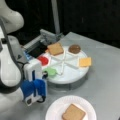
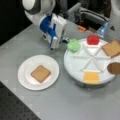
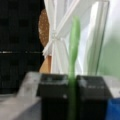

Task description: Ingredient selection for cheeseburger or sandwich

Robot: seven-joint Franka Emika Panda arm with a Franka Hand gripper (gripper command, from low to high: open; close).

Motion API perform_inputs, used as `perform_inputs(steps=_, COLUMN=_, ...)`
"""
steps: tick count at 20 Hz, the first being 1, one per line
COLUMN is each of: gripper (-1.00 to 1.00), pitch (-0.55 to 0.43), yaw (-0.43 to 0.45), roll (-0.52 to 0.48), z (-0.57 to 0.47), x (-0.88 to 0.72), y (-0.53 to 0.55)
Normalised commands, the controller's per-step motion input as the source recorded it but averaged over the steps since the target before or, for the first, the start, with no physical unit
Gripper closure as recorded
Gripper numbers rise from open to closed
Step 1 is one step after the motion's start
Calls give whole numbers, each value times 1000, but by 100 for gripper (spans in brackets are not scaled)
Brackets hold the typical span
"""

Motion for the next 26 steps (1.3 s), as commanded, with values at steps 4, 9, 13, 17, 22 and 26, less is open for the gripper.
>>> perform_inputs(steps=4, gripper=100, pitch=106, yaw=2, roll=-9, z=228, x=76, y=-132)
perform_inputs(steps=9, gripper=100, pitch=127, yaw=40, roll=-25, z=264, x=199, y=-206)
perform_inputs(steps=13, gripper=100, pitch=127, yaw=36, roll=-22, z=188, x=350, y=-185)
perform_inputs(steps=17, gripper=100, pitch=91, yaw=21, roll=-2, z=89, x=444, y=-164)
perform_inputs(steps=22, gripper=100, pitch=88, yaw=78, roll=38, z=58, x=474, y=-176)
perform_inputs(steps=26, gripper=100, pitch=98, yaw=202, roll=58, z=56, x=481, y=-234)
